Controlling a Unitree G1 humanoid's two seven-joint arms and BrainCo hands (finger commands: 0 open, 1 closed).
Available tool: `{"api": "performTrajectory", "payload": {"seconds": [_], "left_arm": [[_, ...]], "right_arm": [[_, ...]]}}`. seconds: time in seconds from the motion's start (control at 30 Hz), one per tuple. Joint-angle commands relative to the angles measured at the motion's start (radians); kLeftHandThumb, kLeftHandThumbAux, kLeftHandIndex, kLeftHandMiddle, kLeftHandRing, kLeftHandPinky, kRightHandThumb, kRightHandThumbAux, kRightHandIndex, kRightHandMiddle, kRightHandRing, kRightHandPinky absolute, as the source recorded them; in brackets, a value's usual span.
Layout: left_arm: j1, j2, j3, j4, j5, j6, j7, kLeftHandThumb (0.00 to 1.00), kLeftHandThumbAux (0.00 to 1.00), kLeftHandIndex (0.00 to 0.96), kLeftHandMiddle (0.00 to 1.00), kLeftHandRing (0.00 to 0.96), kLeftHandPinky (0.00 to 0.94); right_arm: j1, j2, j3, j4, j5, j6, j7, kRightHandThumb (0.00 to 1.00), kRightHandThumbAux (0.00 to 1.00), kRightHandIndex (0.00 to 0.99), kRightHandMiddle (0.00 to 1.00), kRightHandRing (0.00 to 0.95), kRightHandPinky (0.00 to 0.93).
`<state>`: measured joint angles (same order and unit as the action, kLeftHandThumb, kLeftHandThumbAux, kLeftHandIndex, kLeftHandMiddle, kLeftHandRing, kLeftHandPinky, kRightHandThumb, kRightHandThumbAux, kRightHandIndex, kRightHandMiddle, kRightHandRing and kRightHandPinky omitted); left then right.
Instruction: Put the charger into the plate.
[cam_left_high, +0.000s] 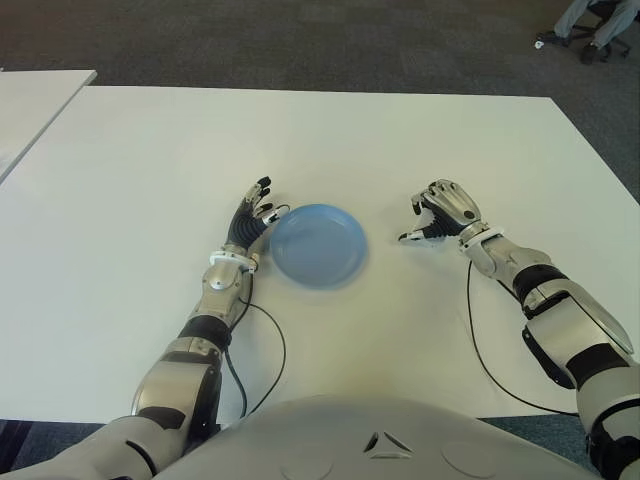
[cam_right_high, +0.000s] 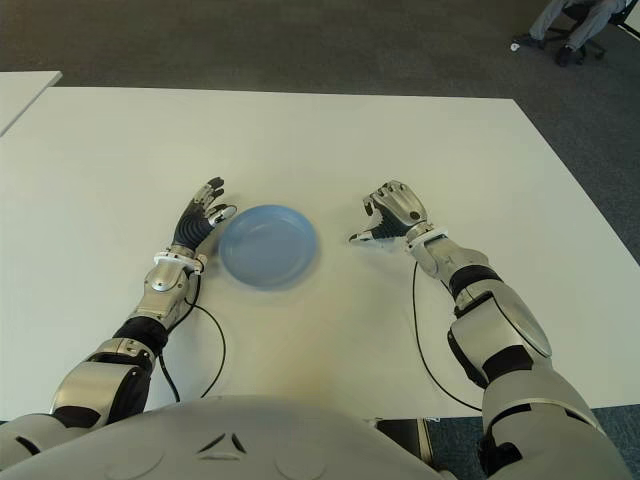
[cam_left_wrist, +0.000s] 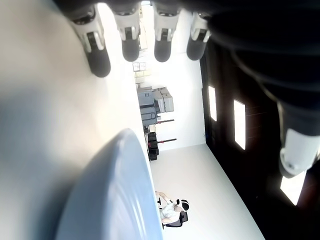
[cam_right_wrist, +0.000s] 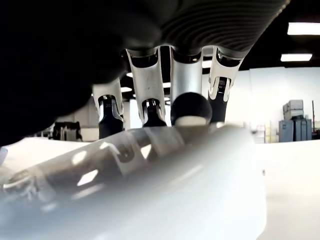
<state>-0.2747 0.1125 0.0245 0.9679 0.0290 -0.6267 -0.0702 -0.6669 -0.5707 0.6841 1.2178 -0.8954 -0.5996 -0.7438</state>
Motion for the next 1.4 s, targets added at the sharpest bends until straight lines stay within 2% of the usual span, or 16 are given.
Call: {"api": "performTrajectory", "payload": {"seconds": [0.03, 0.9, 1.4], "left_arm": [[0.052, -0.003, -0.003, 0.056, 0.007, 0.030, -0.013, 0.000, 0.530, 0.026, 0.049, 0.044, 0.032], [0.042, 0.000, -0.010, 0.068, 0.025, 0.045, 0.000, 0.000, 0.540, 0.041, 0.057, 0.052, 0.040], [0.036, -0.002, -0.010, 0.067, 0.033, 0.072, 0.002, 0.000, 0.537, 0.059, 0.062, 0.058, 0.057]], "right_arm": [[0.024, 0.005, 0.004, 0.004, -0.001, -0.011, 0.020, 0.724, 0.714, 0.825, 0.897, 0.902, 0.906], [0.026, 0.009, -0.004, -0.004, 0.002, -0.012, 0.013, 0.847, 0.707, 0.848, 0.907, 0.904, 0.900], [0.019, 0.011, -0.025, -0.032, 0.023, -0.050, 0.003, 0.891, 0.711, 0.852, 0.913, 0.906, 0.899]]}}
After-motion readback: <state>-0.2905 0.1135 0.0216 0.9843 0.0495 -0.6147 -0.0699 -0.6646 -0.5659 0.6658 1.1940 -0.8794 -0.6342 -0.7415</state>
